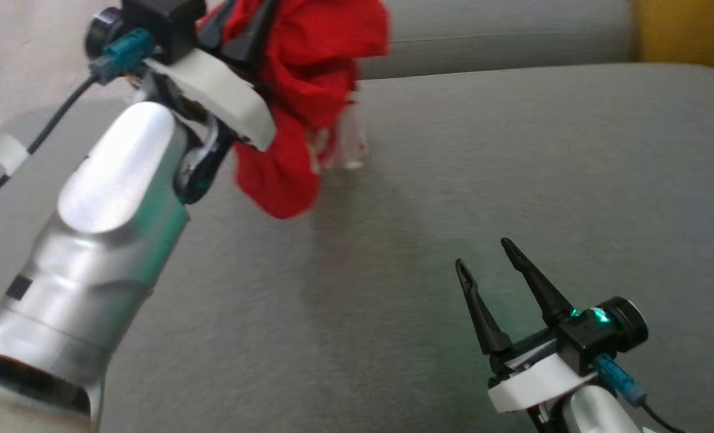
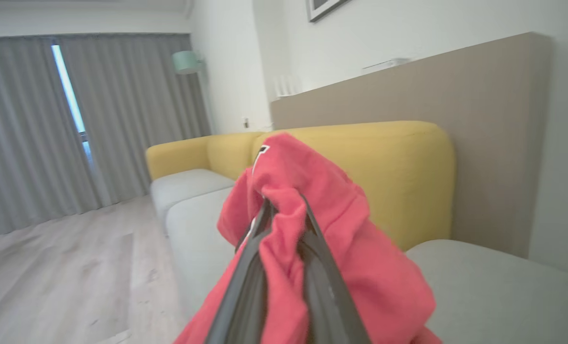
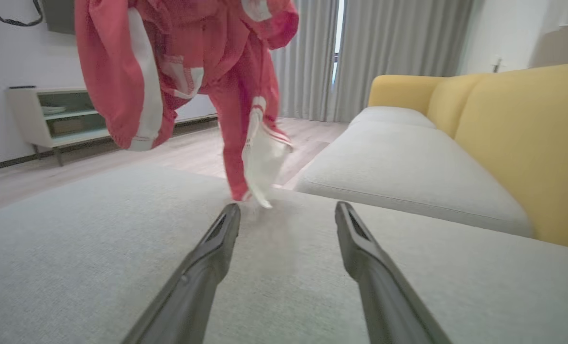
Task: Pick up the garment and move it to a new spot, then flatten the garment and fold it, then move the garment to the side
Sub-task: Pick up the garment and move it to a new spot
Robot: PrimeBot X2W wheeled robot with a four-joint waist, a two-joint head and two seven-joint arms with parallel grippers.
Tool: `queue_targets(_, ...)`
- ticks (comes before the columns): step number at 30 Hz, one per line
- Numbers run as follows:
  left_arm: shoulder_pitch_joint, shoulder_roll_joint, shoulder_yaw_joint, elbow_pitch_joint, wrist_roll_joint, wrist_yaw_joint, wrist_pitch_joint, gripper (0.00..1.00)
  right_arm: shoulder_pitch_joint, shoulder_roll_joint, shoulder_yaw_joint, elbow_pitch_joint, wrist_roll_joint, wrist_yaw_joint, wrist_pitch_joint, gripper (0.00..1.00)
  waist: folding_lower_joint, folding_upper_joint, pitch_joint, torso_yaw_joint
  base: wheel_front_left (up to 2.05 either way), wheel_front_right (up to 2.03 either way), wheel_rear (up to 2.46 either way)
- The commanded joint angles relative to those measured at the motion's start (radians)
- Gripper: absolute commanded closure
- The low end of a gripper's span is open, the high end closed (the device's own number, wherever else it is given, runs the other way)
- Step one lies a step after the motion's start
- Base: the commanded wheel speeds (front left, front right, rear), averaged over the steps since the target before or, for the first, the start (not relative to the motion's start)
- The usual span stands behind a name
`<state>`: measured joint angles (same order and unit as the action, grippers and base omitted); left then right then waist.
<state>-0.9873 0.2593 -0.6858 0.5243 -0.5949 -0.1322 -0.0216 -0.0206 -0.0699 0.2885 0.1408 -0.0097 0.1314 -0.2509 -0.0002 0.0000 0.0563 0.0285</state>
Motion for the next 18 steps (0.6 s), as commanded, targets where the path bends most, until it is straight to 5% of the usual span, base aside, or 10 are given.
queue_targets(1, -0.058, 0.020, 0.017, -0.047, -0.013, 0.002, -0.001, 1.00, -0.023, 0.012, 0.025, -0.032, 0.011, -0.001, -0.011, 0.00, 0.0002, 0.0000, -0.033, -0.178, 0.00, 0.00, 0.00)
queue_targets(9, 0.032, -0.080, -0.064, 0.024, -0.029, 0.007, -0.054, 1.00, -0.026, 0.019, 0.029, -0.036, 0.032, -0.001, -0.011, 0.00, 0.0002, 0.0000, 0.021, -0.396, 0.00, 0.00, 0.00)
queue_targets(14, 0.121, -0.149, -0.139, 0.172, 0.001, 0.018, -0.108, 1.00, -0.029, 0.019, 0.032, -0.048, 0.068, -0.001, -0.011, 0.00, 0.0002, 0.0000, 0.061, -0.467, 0.00, 0.00, 0.00)
queue_targets(18, 0.177, -0.171, -0.190, 0.293, 0.062, 0.067, -0.194, 1.00, -0.023, 0.019, 0.018, -0.052, 0.080, -0.001, -0.011, 0.00, 0.0002, 0.0000, 0.081, -0.479, 0.00, 0.00, 0.00)
